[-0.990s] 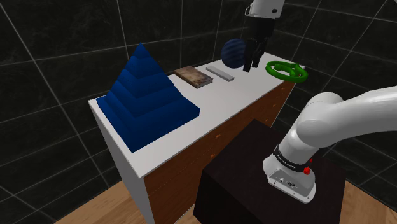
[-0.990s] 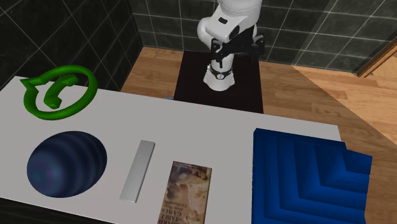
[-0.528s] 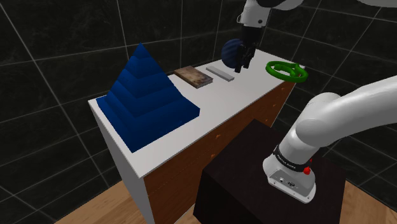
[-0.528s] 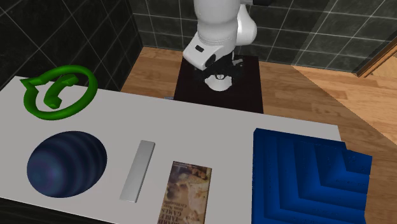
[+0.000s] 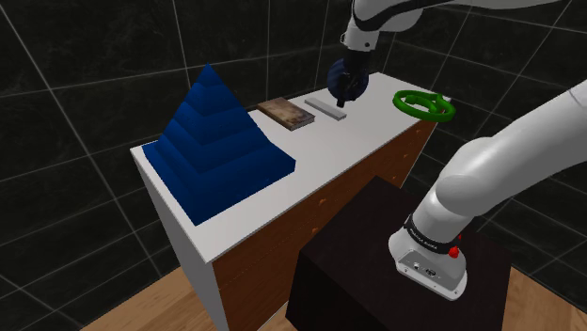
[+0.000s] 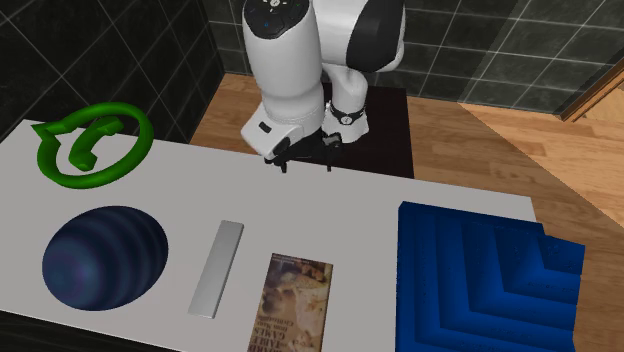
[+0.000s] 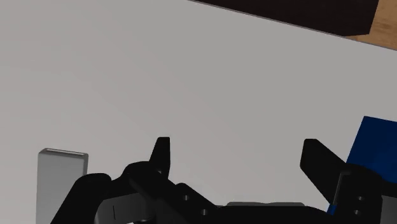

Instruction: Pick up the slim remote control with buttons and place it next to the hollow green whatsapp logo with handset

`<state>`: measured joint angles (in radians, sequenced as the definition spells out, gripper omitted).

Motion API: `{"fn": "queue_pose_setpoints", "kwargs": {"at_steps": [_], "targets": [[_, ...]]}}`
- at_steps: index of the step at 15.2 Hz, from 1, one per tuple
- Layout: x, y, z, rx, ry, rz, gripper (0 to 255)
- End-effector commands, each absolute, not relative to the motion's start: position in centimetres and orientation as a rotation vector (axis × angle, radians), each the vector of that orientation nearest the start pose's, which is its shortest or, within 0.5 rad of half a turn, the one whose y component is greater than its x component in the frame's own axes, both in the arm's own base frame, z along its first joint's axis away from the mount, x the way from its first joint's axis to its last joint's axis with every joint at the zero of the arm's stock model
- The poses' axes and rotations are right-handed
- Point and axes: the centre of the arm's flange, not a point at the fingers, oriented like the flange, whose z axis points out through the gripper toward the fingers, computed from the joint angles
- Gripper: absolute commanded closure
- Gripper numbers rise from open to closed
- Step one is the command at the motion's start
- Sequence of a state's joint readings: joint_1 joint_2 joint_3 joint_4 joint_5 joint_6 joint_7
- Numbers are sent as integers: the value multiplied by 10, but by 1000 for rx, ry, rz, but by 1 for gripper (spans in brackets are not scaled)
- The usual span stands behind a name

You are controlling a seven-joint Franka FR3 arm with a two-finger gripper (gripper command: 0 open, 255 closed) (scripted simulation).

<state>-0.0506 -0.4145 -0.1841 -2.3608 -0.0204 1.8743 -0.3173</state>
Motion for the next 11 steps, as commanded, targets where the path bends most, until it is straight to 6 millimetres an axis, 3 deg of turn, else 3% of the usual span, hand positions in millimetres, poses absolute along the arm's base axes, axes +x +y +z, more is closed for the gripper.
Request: {"fn": "queue_pose_setpoints", "kwargs": {"at_steps": [1, 11], "targets": [[422, -117, 463, -3072, -167, 82, 0], [505, -195, 413, -3115, -172, 32, 0]]}}
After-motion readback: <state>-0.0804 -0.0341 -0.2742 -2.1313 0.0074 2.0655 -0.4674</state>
